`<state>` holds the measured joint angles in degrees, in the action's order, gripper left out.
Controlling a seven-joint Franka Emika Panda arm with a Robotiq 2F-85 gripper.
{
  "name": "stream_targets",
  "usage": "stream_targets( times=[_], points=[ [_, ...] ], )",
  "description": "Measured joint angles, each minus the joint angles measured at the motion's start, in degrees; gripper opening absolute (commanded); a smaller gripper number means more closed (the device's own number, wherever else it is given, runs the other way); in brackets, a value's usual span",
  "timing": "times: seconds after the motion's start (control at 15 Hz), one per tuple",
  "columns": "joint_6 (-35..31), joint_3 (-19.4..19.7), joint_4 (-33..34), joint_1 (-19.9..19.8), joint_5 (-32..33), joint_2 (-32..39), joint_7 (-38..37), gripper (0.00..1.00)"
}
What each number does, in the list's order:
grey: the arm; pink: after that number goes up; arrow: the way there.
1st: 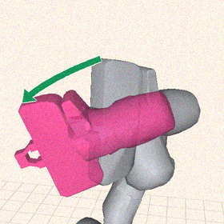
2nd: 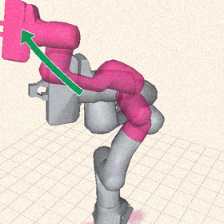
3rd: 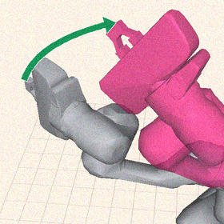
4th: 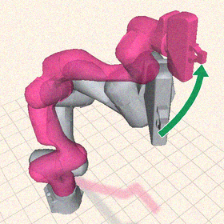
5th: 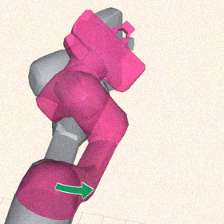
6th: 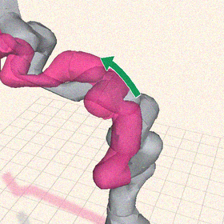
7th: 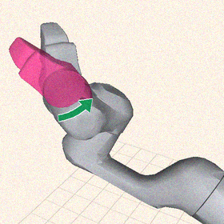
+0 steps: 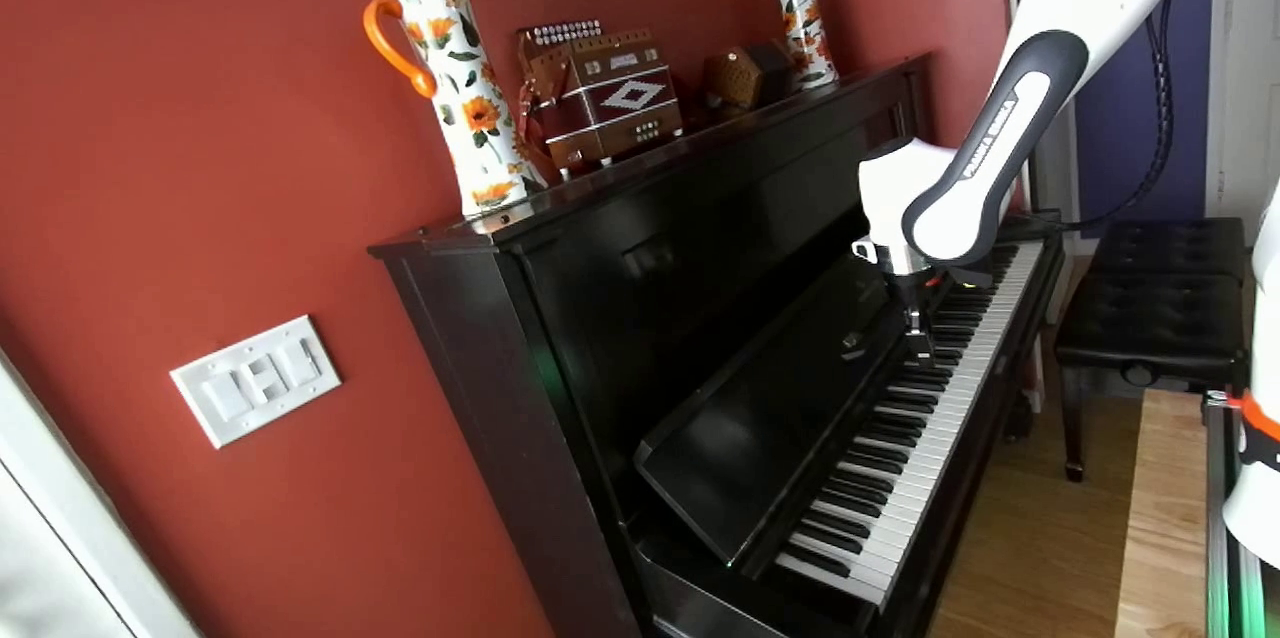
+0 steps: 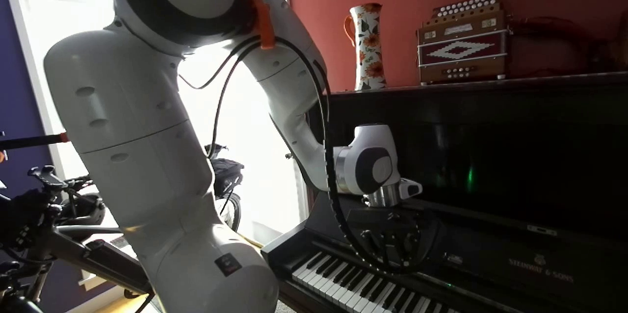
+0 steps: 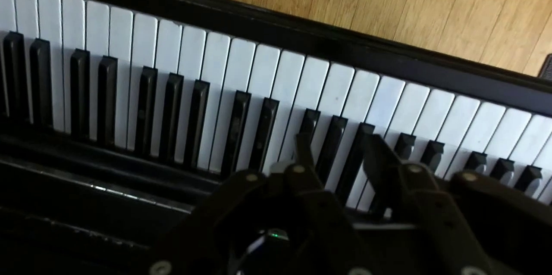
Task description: Press a white key on the middle left of the piano
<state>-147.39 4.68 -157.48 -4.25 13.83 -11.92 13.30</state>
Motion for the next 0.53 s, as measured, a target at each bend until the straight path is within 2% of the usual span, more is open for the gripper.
stream_targets(
  times=[0.07, 0.13, 0.53],
  points=[
    [-0.1, 0.0, 0.0, -0.1, 0.1, 0.8, -0.2, 0.01],
    [-0.2, 0.0, 0.0, -0.1, 0.1, 1.7, -0.5, 0.0],
    [-3.9, -0.1, 0.0, -0.1, 0.1, 7.6, -1.5, 0.0]
  ],
)
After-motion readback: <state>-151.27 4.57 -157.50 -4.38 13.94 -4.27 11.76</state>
